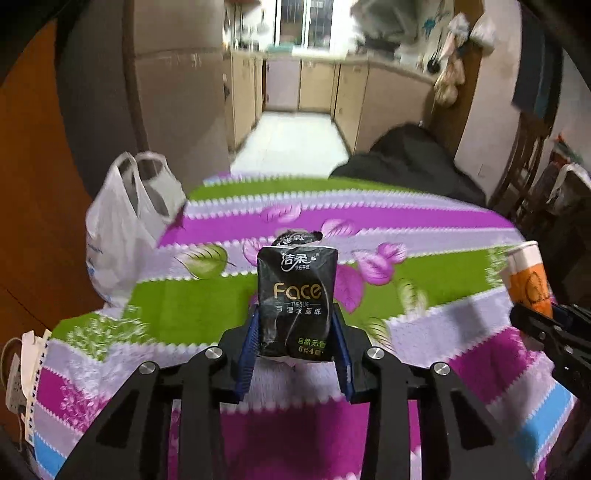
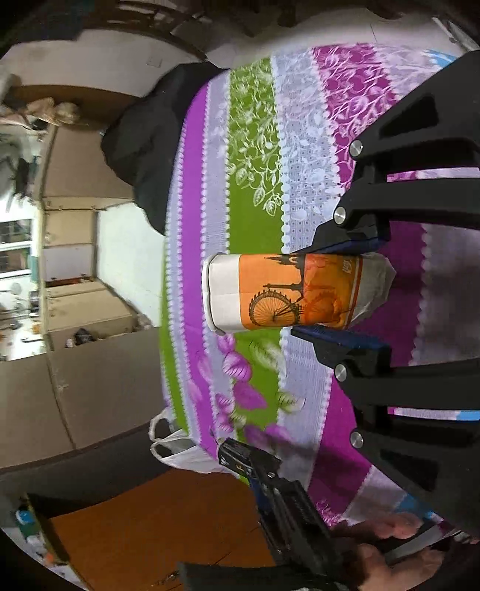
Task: Collect trash
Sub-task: 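Carry the tissue pack and orange cup over the white basin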
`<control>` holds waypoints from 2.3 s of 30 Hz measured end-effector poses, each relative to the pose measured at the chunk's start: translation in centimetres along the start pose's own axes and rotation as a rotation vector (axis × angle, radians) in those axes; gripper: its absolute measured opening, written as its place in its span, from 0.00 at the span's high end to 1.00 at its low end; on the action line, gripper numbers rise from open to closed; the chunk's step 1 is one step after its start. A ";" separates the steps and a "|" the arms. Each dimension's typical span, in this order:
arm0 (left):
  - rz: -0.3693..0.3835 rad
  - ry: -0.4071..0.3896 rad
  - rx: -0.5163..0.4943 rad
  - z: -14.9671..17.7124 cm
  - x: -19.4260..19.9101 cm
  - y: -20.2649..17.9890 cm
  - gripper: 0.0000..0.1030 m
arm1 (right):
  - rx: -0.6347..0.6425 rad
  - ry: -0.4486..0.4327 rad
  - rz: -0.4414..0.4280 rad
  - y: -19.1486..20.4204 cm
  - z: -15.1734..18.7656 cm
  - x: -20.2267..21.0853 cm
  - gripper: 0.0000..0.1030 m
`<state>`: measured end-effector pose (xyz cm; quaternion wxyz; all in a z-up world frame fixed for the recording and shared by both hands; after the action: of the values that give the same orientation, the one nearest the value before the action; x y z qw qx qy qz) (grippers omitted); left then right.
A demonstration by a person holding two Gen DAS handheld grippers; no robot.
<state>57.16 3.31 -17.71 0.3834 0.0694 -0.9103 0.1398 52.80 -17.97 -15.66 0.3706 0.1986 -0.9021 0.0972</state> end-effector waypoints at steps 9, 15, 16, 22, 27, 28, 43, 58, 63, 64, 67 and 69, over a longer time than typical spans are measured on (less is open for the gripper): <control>0.048 -0.210 0.003 2.0 11.3 -0.5 0.64 | 0.010 -0.182 0.109 2.5 1.0 8.4 0.68; 0.086 -0.225 0.020 3.7 15.0 -0.4 0.64 | 0.015 -0.217 0.142 3.4 2.2 11.4 0.68; 0.090 -0.229 0.020 3.9 15.4 -0.5 0.64 | 0.013 -0.229 0.146 3.5 2.4 12.1 0.68; 0.122 -0.251 0.010 5.1 18.6 -1.5 0.64 | -0.001 -0.242 0.150 4.0 3.7 14.8 0.68; 0.149 -0.250 -0.016 6.3 20.7 -3.3 0.64 | -0.023 -0.224 0.162 3.4 4.7 16.6 0.68; 0.156 -0.249 -0.026 6.7 21.2 -3.9 0.64 | -0.025 -0.223 0.169 3.4 4.9 17.0 0.68; 0.290 -0.209 -0.141 10.6 24.7 -14.3 0.63 | -0.094 -0.228 0.301 -2.4 8.8 24.3 0.68; 0.486 -0.114 -0.331 18.5 27.2 -32.0 0.63 | -0.255 -0.164 0.508 -13.0 17.6 32.2 0.68; 0.528 -0.058 -0.401 21.8 26.6 -36.9 0.63 | -0.315 -0.113 0.541 -16.2 20.9 33.4 0.68; 0.538 -0.041 -0.422 22.6 26.5 -38.1 0.63 | -0.337 -0.094 0.535 -17.1 21.7 33.4 0.68; 0.555 0.010 -0.471 24.9 26.1 -41.0 0.63 | -0.392 -0.018 0.515 -19.3 24.2 32.8 0.68; 0.567 0.065 -0.506 26.6 25.3 -43.3 0.63 | -0.424 0.032 0.496 -20.7 25.8 32.1 0.68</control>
<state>31.61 -46.59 -8.58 0.3631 -0.2863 -0.8866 0.0131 24.74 -54.19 -10.61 0.3831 -0.1106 -0.9171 -0.0024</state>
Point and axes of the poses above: each gripper's, at about its wrist camera, not at the fingertips, and x roughly against the way its jaws point, y to its left, z to its underside, the point moved 8 cm from there along -x, roughly the way its jaws point, and after that the axes turned 12 degrees about x, right-handed, at the moved point
